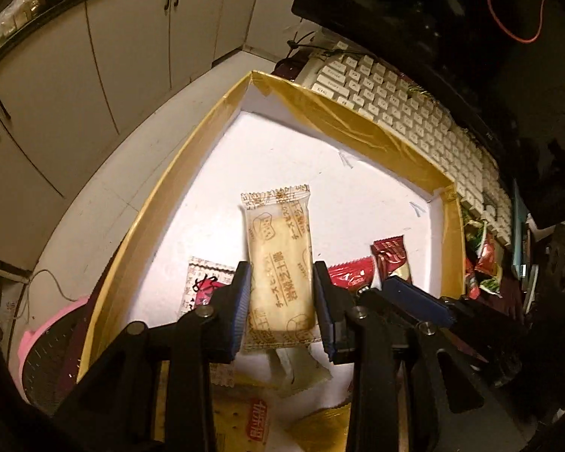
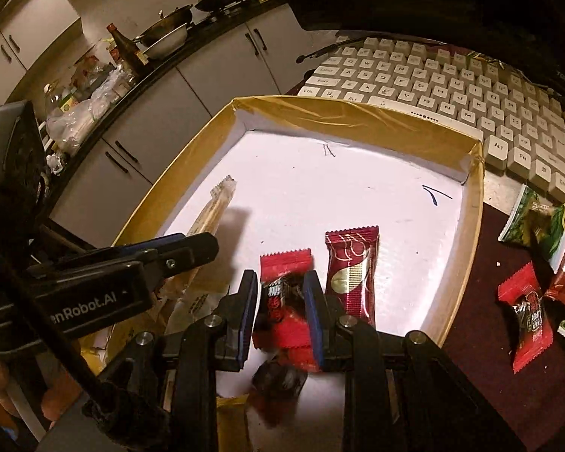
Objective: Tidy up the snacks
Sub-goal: 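Lower both snacks into the tray and open both tools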
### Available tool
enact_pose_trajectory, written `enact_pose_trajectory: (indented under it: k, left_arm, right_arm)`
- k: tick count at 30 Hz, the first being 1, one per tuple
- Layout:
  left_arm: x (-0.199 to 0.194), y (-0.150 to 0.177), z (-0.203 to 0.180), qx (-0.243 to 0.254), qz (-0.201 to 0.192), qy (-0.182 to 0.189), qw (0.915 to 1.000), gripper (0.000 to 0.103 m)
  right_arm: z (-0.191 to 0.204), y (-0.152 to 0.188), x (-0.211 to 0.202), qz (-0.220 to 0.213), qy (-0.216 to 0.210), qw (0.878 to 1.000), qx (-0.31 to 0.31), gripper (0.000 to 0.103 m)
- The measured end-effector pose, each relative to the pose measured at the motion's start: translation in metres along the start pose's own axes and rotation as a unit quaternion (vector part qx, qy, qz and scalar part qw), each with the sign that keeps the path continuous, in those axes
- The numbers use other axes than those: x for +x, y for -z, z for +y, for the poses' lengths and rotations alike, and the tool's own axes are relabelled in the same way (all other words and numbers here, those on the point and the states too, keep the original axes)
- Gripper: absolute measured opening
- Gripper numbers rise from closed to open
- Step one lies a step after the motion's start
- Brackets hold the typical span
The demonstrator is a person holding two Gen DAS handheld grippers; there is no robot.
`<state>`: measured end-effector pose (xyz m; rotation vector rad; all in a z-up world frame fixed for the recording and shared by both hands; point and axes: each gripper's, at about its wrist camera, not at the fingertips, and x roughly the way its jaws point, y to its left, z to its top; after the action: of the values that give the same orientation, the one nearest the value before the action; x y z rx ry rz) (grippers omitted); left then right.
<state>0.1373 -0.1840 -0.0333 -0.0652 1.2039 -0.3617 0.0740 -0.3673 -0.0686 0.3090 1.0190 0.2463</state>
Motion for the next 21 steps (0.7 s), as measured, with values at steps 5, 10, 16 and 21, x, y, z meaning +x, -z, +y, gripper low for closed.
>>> enact_pose_trajectory:
  k: [5, 10, 16, 21]
  left_arm:
    - [0.0, 0.002, 0.0, 0.0, -0.007, 0.008, 0.9999, 0.045]
    - [-0.025, 0.006, 0.001, -0.005, -0.053, 0.014, 0.9985, 0.061]
    - [-0.067, 0.045, -0.027, 0.008, -0.095, 0.067, 0.9932, 0.067]
    - [-0.075, 0.088, -0.064, 0.03, -0.086, 0.113, 0.9893, 0.068]
  right_arm:
    - [-0.001, 0.006, -0.01, -0.014, -0.02, 1.0, 0.006, 0.025]
    - [-0.002, 0.026, -0.056, -0.075, -0.046, 0.995, 0.049, 0.04]
    - [-0.027, 0.089, -0.111, -0.13, -0.065, 0.981, 0.125, 0.052]
    - [-0.07, 0.111, -0.126, -0.137, -0.033, 0.974, 0.178, 0.053]
